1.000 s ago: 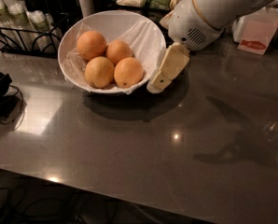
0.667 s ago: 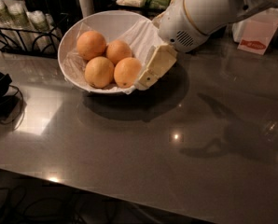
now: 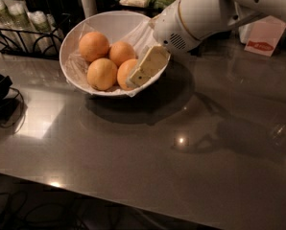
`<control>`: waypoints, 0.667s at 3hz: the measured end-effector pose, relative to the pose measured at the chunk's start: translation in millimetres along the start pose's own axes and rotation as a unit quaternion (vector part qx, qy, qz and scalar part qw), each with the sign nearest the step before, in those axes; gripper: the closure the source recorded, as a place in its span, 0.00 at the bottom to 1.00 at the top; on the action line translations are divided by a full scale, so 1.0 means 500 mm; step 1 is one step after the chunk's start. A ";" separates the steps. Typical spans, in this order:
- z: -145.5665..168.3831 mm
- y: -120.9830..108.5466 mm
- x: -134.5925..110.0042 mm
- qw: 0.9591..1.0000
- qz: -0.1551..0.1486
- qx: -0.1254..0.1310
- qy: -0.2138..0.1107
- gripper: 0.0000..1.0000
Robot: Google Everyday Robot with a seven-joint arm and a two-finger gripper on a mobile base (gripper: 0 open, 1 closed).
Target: Pick orange from white bowl
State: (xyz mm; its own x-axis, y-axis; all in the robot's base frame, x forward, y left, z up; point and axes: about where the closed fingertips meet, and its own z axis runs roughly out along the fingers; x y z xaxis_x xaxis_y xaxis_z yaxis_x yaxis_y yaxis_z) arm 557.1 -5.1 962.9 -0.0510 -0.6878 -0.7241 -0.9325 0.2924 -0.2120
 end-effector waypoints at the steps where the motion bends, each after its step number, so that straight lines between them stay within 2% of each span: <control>1: 0.000 0.000 0.000 1.000 0.000 0.000 0.000 0.00; 2: 0.000 0.000 0.000 1.000 0.000 0.000 0.000 0.19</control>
Offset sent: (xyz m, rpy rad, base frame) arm 0.0000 0.0000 0.0000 0.0000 0.0000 0.0000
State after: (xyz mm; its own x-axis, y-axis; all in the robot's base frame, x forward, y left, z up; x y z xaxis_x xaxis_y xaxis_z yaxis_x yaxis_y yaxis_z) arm 557.0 -5.0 963.0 -0.0509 -0.6879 -0.7241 -0.9325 0.2922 -0.2121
